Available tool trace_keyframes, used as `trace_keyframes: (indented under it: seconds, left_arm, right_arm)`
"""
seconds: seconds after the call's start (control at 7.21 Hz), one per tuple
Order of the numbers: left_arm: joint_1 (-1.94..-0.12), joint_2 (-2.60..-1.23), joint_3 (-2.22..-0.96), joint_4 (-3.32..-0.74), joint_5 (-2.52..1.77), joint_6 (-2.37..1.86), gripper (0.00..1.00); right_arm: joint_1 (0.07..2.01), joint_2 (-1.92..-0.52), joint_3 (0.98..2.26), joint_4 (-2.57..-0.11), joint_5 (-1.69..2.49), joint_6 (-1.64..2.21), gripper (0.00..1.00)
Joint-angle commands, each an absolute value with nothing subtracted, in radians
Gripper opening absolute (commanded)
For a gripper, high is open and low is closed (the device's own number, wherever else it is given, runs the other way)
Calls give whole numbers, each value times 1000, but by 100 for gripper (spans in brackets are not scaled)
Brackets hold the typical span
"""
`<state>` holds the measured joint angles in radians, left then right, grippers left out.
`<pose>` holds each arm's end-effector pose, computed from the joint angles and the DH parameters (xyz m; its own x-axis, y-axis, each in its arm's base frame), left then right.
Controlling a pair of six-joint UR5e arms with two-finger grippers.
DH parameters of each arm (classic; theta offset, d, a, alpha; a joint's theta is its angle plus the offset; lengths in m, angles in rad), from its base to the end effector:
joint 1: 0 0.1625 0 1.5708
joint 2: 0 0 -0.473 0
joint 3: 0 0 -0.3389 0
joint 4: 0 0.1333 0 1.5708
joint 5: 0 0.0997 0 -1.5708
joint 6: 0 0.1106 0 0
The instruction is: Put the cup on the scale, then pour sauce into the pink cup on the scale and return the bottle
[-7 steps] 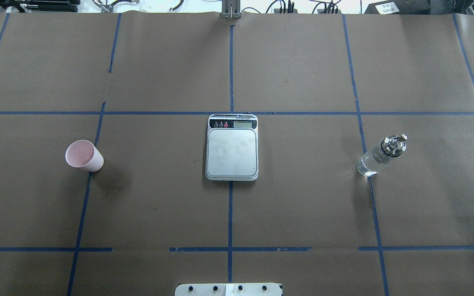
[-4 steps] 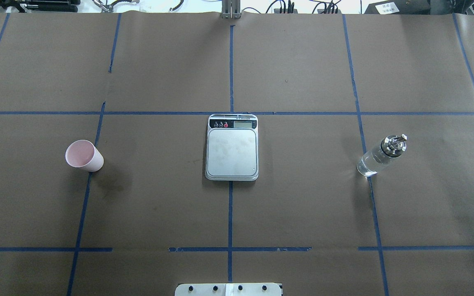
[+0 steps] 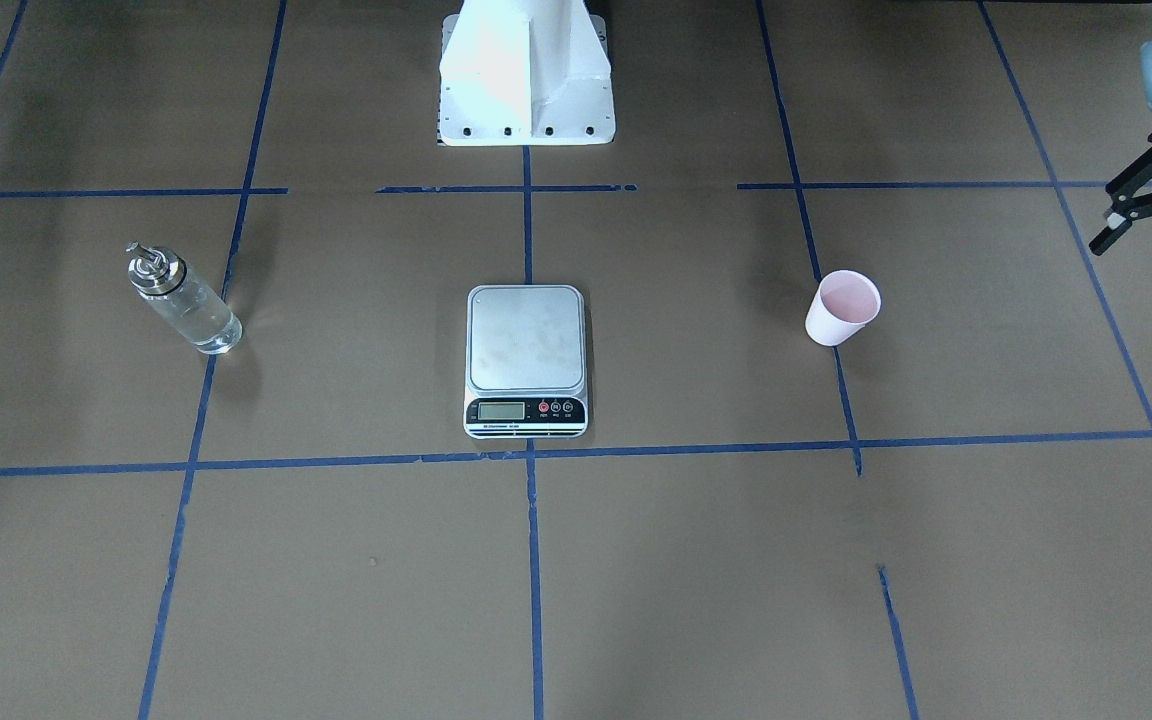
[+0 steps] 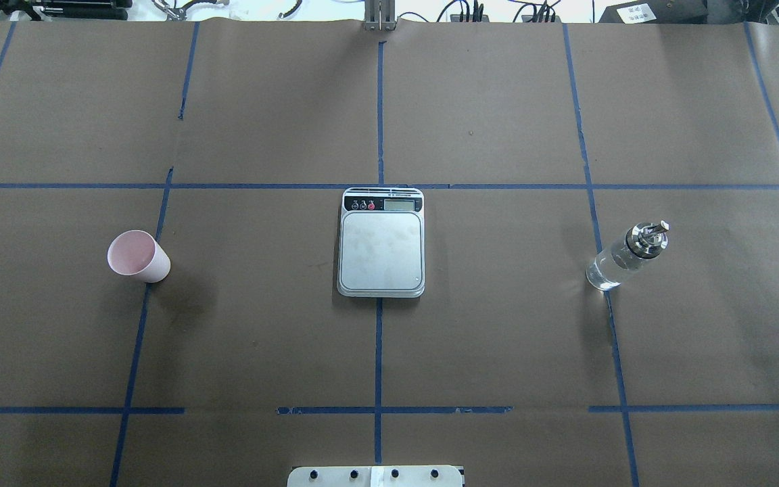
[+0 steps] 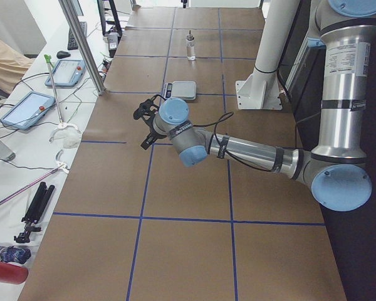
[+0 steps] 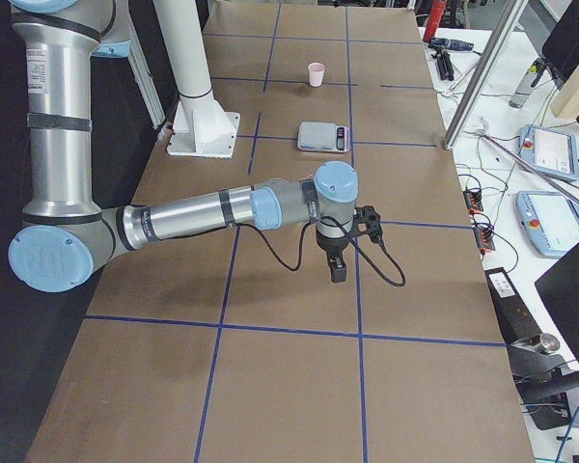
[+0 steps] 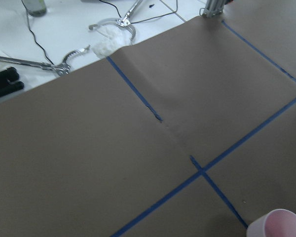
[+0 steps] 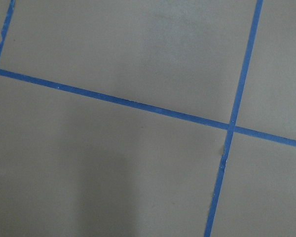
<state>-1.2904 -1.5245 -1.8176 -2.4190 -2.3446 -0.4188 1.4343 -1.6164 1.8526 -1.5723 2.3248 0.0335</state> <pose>0.0648 -0.4273 0.5205 0.5309 0.5177 -0.6709 0.0853 0.7550 0.6501 -0.0006 -0.4275 0.6109 0.7046 -0.2245 0.6732 0.1088 0.9716 0.2101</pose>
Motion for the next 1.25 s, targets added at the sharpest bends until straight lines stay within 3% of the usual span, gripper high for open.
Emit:
trace_keyframes:
  seconds: [0.0, 0.14, 0.42, 0.55, 1.11]
  left_arm:
    - [-1095, -1451, -1929, -2413, -2131, -667, 99]
    - [-987, -1448, -1934, -2407, -2026, -786, 93]
    - [-795, -1453, -1940, -2349, -1860, -1065, 51]
    - [-757, -1457, -1939, -2314, -1821, -1096, 45]
    - [-693, -1492, -1922, -2260, -1781, -1095, 45]
  right_arm:
    - [1434, -1623, 1855, -1572, 2329, 34, 100]
    - [1434, -1623, 1856, -1572, 2329, 35, 100]
    - [1436, -1624, 1853, -1572, 2329, 35, 100]
    - [1436, -1624, 1855, -1572, 2329, 34, 100]
    - [1436, -1628, 1858, -1572, 2327, 35, 100]
